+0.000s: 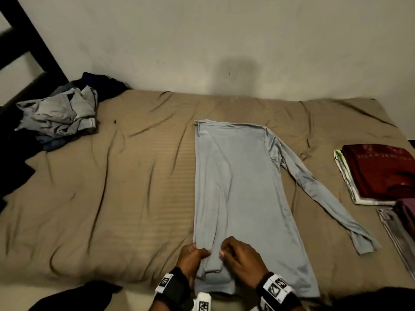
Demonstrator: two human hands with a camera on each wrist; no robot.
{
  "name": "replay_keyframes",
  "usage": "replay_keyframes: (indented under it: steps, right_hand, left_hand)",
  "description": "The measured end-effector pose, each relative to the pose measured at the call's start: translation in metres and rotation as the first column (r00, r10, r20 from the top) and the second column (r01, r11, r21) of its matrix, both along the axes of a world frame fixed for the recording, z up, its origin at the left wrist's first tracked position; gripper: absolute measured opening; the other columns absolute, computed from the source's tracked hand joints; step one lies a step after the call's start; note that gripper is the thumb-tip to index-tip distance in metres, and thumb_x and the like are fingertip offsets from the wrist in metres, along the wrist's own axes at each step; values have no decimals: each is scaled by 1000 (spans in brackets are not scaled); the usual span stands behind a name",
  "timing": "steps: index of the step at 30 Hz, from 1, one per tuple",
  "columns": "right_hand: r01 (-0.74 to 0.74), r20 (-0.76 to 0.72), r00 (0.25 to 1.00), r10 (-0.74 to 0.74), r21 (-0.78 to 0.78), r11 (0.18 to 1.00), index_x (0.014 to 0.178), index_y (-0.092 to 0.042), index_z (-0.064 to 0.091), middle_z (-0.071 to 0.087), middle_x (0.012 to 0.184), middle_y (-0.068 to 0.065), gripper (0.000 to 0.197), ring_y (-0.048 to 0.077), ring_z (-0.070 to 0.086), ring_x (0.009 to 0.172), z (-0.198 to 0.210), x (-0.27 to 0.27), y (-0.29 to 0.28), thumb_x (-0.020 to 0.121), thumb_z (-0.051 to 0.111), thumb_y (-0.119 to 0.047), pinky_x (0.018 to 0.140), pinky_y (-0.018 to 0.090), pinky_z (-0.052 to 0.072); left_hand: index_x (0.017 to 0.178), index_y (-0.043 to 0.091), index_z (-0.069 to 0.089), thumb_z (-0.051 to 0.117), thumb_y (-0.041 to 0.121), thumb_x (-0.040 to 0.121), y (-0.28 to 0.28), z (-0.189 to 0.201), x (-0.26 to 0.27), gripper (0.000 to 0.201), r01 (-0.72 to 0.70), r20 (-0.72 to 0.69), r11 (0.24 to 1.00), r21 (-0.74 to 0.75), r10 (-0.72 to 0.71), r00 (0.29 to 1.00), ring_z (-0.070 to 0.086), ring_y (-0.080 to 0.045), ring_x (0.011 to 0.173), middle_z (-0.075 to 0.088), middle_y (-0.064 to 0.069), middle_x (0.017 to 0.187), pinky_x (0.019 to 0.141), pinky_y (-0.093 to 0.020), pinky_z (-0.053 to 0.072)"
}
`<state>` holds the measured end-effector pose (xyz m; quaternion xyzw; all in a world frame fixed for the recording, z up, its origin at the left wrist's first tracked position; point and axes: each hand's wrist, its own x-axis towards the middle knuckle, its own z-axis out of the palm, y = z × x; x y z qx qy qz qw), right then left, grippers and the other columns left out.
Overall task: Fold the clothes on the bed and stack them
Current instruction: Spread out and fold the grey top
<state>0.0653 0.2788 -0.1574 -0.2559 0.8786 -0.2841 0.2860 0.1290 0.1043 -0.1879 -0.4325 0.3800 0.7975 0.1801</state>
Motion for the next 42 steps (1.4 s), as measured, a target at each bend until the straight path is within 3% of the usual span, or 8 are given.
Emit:
replay_keyframes:
  steps: [4,8,11,20,25,30,35,42]
  right_hand:
    - [294,93,954,-284,-107,950,99,-33,58,64,84,-11,42,2,60,74,-24,18,0,79,57,-70,73,30,52]
    - [783,673,513,-533,-113,611,83,-17,69,69,72,6,67,25,67,66,-25,23,-12,71,64,-82,60,37,57]
    - [784,831,327,-451,28,620,108,-7,74,76,104,18,40,35,74,95,-25,35,-16,95,66,-44,83,48,60]
    - [819,706,401,-583,8,574,75,-8,53,60,61,13,28,22,58,47,-24,51,-9,81,78,2,41,26,49]
    - [734,519,531,-670,113,670,82,-9,50,69,66,16,34,29,66,46,-30,63,-3,77,84,-8,39,27,44]
    - [564,153,774,-615,276,778,72,-17,59,68,71,-4,26,20,67,69,-24,54,21,72,79,-34,62,26,51]
    - [844,-163,533,-830,176,507,90,-14,62,64,98,14,21,37,61,97,-16,20,106,76,76,-21,81,37,48]
    - [814,163,444,-881,337,473,82,-3,66,72,81,14,43,25,63,73,-54,19,174,57,91,-28,70,35,55]
  left_hand:
    - [115,-17,66,38,6,92,1,7,6,43,-143,33,954,263,139,990,70,-47,95,65,-37,118,92,-53,53]
    - [123,-13,66,43,22,95,2,3,7,50,-135,23,945,298,134,991,66,-48,106,64,-34,124,103,-53,47]
    - [126,-7,65,50,27,97,2,-10,11,47,-103,77,988,114,95,992,66,-47,112,67,-31,122,102,-54,51]
    - [91,0,77,62,23,101,-2,-26,36,30,-69,-46,903,-424,55,997,75,-37,92,78,-17,92,89,-51,59]
    - [51,18,61,76,61,58,-3,-47,45,45,169,99,714,-679,-139,985,53,-23,55,57,6,50,63,-36,49]
    - [82,21,65,90,44,69,3,-25,55,36,370,289,428,-824,-244,926,70,-28,87,72,-3,83,69,-31,48]
    - [95,17,58,82,37,80,8,8,62,35,410,365,187,-893,-233,901,69,-30,97,73,-4,89,76,-33,42]
    - [79,6,66,86,11,79,67,20,17,21,154,-90,751,-642,-274,957,65,-23,52,67,-4,59,56,-33,57]
